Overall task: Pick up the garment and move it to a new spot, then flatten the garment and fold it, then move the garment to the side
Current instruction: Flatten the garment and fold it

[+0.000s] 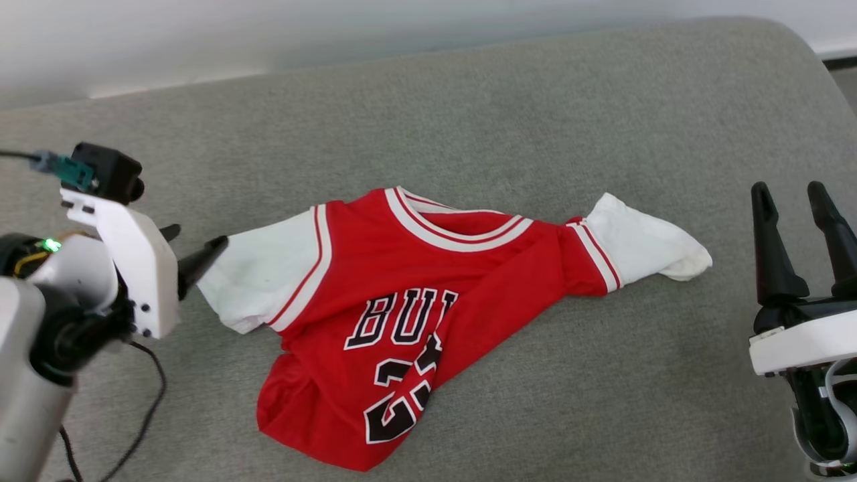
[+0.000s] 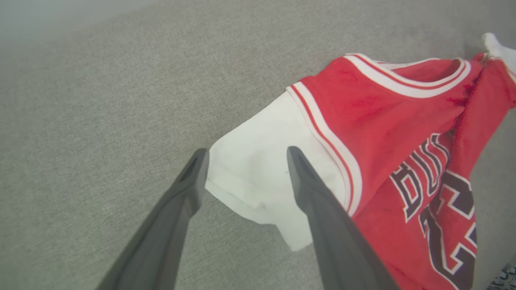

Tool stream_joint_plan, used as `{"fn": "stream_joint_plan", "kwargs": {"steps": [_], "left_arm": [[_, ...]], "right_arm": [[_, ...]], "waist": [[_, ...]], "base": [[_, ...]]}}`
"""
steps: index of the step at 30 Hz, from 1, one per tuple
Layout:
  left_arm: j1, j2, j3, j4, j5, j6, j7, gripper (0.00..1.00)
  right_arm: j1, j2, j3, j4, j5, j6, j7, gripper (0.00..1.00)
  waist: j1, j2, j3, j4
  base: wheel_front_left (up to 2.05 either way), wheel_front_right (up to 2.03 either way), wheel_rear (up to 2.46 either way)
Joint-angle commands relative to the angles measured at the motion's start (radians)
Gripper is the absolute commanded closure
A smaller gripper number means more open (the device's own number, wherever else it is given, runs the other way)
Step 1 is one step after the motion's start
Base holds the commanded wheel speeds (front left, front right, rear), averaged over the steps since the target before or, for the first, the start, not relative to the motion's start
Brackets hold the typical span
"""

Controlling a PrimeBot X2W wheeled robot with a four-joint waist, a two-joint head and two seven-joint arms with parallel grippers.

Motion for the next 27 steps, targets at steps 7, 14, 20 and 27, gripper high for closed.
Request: {"fn": "stream_joint_plan", "kwargs": {"steps": [7,14,20,27], "left_arm": [[-0.135,0.073,-0.116,0.14,0.006,-0.001,0.136,0.0],[-0.173,0.105,-0.215,0.25,0.024,0.0,0.141,0.0],[-0.145,0.111,-0.31,0.313,-0.012,0.0,0.164,1.0],[-0.17,0.112,-0.301,0.341,-0.015,0.0,-0.006,1.0]], "right_arm": [[-0.004,0.024,0.019,0.003,-0.013,0.0,-0.009,0.0],[-0.005,0.031,0.029,0.025,-0.014,0.0,-0.027,0.0],[-0.009,0.023,0.032,0.037,-0.018,0.0,-0.025,0.0],[-0.001,-0.011,0.044,0.051,-0.031,0.0,0.022,0.0]], "waist": [[0.0,0.0,0.084,-0.055],[0.0,0.0,0.119,-0.076],[0.0,0.0,0.122,-0.077],[0.0,0.0,0.078,-0.046]], "base": [[0.0,0.0,0.0],[0.0,0.0,0.0],[0.0,0.0,0.0],[0.0,0.0,0.0]]}}
